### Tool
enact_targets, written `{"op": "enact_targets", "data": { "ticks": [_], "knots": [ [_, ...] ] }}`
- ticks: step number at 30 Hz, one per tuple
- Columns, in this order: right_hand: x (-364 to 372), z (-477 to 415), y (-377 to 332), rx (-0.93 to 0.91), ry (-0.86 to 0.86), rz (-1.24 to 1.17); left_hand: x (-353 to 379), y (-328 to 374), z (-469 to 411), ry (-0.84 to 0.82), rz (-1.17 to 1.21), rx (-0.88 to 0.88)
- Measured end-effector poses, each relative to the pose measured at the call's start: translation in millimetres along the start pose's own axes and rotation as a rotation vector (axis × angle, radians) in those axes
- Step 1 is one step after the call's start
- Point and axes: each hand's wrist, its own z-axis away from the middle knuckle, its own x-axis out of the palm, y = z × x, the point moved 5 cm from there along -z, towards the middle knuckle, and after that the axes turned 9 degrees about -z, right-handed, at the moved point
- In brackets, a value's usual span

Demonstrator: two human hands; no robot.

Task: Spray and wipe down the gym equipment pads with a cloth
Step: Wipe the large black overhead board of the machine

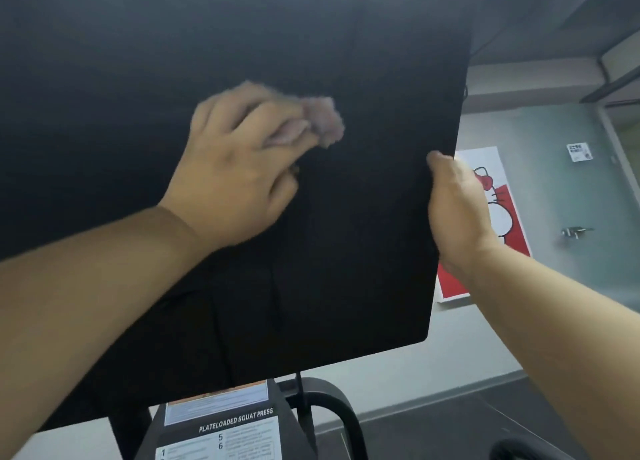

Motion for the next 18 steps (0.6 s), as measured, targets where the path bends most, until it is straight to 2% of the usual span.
{"op": "enact_targets", "data": {
  "ticks": [3,6,8,10,12,14,18],
  "knots": [
    [-5,-2,0,0.006,0.001,0.012,-2,11,37,-0.117,0.025,0.125],
    [-6,-3,0,-0.041,0.034,0.119,2,3,16,-0.107,-0.001,0.179],
    [-6,-4,2,-0.063,0.045,0.149,4,-13,-22,-0.048,-0.080,0.006],
    [-9,-6,1,-0.074,0.050,0.139,2,-19,-50,0.022,-0.055,-0.180],
    [-10,-5,-1,-0.055,0.030,0.122,4,-4,-47,0.039,-0.019,-0.238],
    [-10,-3,-5,-0.044,0.011,0.122,12,22,-23,-0.038,0.000,-0.145],
    [-10,-2,-7,-0.047,-0.015,0.133,13,52,4,-0.141,-0.015,0.255]
  ]
}}
